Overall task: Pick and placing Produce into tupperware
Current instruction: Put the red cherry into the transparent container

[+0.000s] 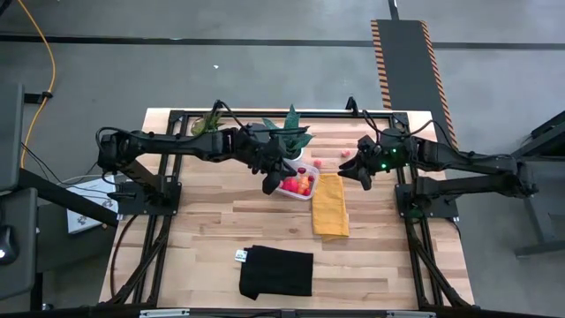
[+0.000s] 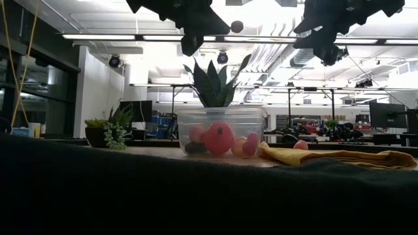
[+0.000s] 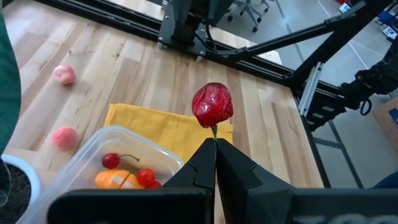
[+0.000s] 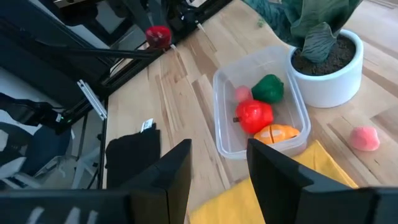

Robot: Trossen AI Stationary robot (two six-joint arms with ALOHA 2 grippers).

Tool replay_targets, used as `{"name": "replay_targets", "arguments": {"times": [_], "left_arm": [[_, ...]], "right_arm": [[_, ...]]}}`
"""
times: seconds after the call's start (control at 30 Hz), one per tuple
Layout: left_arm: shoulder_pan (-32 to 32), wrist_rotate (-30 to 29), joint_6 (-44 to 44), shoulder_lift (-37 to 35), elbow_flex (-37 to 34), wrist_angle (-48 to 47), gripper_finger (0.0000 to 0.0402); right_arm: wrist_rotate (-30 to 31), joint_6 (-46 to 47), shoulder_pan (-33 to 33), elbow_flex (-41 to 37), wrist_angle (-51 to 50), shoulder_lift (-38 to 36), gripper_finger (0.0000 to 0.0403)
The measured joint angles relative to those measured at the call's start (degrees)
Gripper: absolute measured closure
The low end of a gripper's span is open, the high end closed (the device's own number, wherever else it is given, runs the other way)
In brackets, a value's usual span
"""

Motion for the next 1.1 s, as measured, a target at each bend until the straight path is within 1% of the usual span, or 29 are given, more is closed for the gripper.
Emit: {"name": "replay_targets", "arguments": {"times": [1.1], "left_arm": [[-0.11, 0.06, -0.42, -0.02, 0.0, 0.04, 0.0401]], "right_arm": [[-0.42, -0.5, 0.02, 0.0, 0.02, 0.0, 0.0256]]}}
